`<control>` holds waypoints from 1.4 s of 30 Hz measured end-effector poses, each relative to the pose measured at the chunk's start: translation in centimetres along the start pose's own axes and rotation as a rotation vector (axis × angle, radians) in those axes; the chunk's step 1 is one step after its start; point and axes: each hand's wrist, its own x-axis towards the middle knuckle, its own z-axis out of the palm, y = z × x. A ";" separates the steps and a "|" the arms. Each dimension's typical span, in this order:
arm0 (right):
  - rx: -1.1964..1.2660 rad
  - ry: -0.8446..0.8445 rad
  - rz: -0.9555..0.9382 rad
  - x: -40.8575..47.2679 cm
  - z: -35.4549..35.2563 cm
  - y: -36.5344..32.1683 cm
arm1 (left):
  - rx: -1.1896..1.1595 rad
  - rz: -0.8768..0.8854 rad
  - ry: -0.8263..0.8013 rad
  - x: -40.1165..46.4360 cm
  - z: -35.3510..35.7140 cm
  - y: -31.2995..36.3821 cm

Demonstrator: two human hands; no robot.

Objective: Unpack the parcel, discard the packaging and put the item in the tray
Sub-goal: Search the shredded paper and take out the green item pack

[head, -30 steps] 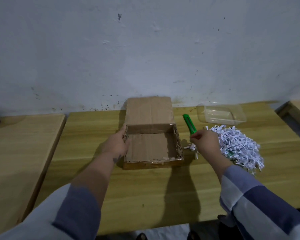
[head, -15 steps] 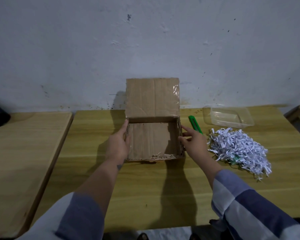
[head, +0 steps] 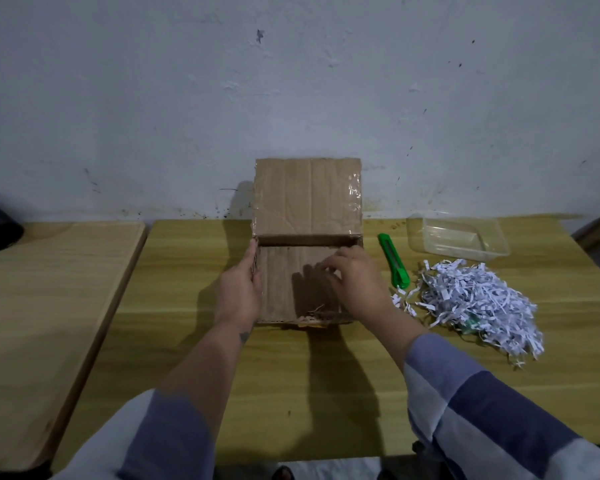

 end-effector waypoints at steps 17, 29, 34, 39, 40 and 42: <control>-0.359 -0.782 -0.206 2.2 2.1 1.3 | -0.011 0.048 0.010 -0.4 0.4 -0.5; 0.259 -0.143 0.228 1.8 -1.2 1.7 | -0.013 0.014 -0.005 0.0 0.8 -0.1; 0.335 0.098 0.431 -0.1 -3.3 4.9 | 0.044 -0.015 -0.025 0.3 1.0 0.2; 0.178 0.134 0.617 -3.1 -3.9 8.7 | 0.121 -0.010 -0.076 0.9 1.2 0.3; 0.117 0.110 0.619 -3.8 -3.8 9.3 | 0.147 -0.017 -0.102 1.1 1.4 0.2; 0.026 0.057 0.631 -5.1 -3.5 10.2 | 0.171 -0.032 -0.149 1.5 1.6 0.1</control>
